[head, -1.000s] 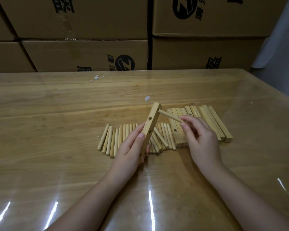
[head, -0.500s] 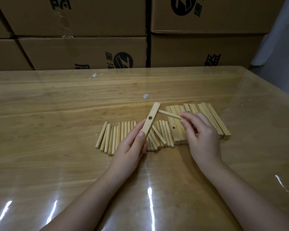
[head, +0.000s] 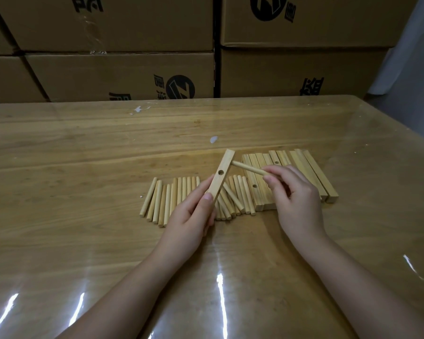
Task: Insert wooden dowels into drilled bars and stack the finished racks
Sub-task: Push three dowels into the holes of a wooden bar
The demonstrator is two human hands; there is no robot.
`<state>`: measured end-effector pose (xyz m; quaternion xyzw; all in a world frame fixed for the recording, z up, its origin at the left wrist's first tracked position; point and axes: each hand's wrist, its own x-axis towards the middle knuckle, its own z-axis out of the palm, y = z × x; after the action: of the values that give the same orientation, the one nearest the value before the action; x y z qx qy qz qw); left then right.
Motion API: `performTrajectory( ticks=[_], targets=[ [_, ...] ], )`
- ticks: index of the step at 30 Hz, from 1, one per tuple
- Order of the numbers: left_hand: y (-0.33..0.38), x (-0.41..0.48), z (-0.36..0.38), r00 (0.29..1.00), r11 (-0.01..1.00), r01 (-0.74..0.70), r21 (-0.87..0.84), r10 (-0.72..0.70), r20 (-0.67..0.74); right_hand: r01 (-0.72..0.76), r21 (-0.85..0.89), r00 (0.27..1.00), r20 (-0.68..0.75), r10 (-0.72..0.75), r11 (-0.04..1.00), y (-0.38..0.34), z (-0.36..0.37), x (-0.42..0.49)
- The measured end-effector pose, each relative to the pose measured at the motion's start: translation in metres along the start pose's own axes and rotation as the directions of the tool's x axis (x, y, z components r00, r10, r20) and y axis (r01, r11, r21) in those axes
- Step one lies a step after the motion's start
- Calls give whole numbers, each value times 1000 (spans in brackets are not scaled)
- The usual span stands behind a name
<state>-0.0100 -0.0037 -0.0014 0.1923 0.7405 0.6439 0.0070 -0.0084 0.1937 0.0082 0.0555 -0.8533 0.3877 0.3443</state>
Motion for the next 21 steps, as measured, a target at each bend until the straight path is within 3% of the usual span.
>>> performTrajectory(
  ticks=[21],
  targets=[
    [-2, -1, -1, 1000, 999, 0, 40, -1, 7, -51, -59, 998, 34, 53, 997, -8, -6, 0]
  ],
)
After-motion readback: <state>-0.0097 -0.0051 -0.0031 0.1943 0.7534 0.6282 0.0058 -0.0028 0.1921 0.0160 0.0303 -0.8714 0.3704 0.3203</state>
